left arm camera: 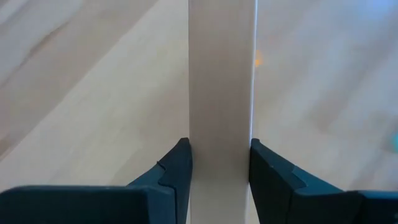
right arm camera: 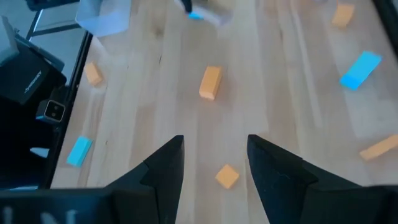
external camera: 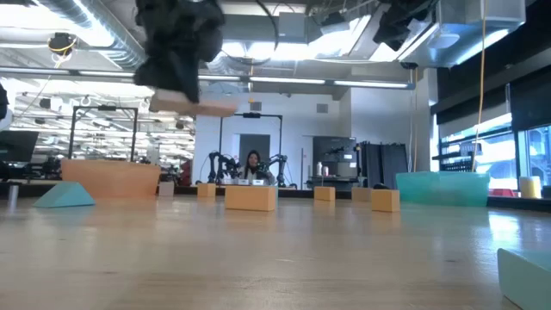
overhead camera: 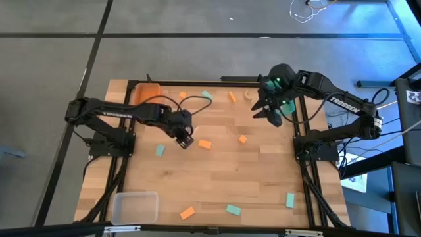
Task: Sort & place blocks by color
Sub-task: Put the brown block into the blue bin
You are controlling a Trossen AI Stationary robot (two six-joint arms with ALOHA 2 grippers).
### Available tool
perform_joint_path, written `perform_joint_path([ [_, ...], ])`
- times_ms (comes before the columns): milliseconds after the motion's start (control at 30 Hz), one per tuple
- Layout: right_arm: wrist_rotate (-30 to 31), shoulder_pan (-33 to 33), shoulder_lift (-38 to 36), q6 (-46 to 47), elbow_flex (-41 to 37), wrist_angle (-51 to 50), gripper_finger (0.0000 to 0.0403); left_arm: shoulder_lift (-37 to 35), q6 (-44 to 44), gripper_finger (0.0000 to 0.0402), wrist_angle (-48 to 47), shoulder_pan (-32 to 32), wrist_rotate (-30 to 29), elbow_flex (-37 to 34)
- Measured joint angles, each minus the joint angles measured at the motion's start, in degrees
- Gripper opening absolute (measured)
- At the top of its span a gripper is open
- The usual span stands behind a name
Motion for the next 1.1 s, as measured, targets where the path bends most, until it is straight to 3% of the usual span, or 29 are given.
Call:
perform_joint_path([
  [300, -0.1, 0.0, 0.1, 7.5, 0.0, 7.6, 0.0177, -0.2, 9.9, 0.0117, 10.8, 4.6, 12.8, 0.0],
  [900, -0.1, 0.0, 1.1, 5.7, 0.0, 11.0, 0.0177, -0.2, 12.0, 0.0117, 25.3, 11.6, 34.3, 0.0],
  [1100, 0.1, 2.0, 3.5, -6.4, 0.0, 11.4, 0.0177, -0.2, 12.0, 0.0117, 29.8, 12.6, 36.7, 0.0],
])
